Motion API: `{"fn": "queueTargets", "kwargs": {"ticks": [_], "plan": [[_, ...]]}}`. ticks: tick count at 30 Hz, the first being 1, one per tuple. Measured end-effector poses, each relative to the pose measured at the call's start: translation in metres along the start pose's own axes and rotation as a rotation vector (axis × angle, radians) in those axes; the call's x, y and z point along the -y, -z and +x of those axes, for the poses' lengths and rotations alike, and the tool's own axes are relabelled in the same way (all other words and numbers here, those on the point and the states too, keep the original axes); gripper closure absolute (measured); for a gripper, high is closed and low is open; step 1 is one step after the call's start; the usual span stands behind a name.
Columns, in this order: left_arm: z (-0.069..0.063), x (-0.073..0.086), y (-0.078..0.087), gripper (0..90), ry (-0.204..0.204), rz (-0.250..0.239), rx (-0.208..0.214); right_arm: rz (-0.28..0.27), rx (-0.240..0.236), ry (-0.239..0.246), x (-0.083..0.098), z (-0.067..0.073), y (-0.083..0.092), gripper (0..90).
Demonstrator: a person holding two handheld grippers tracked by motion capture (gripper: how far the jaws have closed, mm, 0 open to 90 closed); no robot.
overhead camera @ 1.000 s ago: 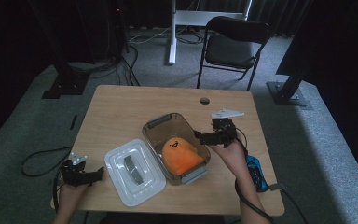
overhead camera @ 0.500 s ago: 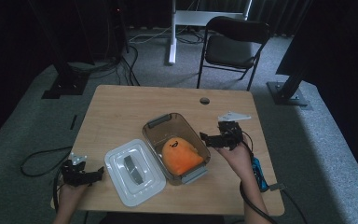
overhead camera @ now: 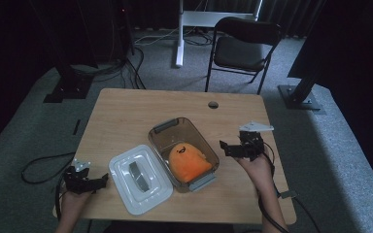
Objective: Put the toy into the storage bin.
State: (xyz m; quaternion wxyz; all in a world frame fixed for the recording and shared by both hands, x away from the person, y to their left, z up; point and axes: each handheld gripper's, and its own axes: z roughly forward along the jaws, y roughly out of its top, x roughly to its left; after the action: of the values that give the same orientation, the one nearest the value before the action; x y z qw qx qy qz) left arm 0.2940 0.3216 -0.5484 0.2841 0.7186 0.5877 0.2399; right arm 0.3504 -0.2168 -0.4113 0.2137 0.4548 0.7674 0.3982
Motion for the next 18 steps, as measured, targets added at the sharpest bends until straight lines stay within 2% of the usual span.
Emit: {"fn": "queueTargets", "kwargs": {"ticks": [9, 18], "plan": [[0.000, 0.000, 0.000, 0.3, -0.001, 0.001, 0.000, 0.002, 0.028, -0.039, 0.018, -0.016, 0.008, 11.0], [0.000, 0.000, 0.000, 0.3, -0.001, 0.001, 0.000, 0.010, 0.082, -0.080, 0.039, -0.032, 0.015, 11.0]]}}
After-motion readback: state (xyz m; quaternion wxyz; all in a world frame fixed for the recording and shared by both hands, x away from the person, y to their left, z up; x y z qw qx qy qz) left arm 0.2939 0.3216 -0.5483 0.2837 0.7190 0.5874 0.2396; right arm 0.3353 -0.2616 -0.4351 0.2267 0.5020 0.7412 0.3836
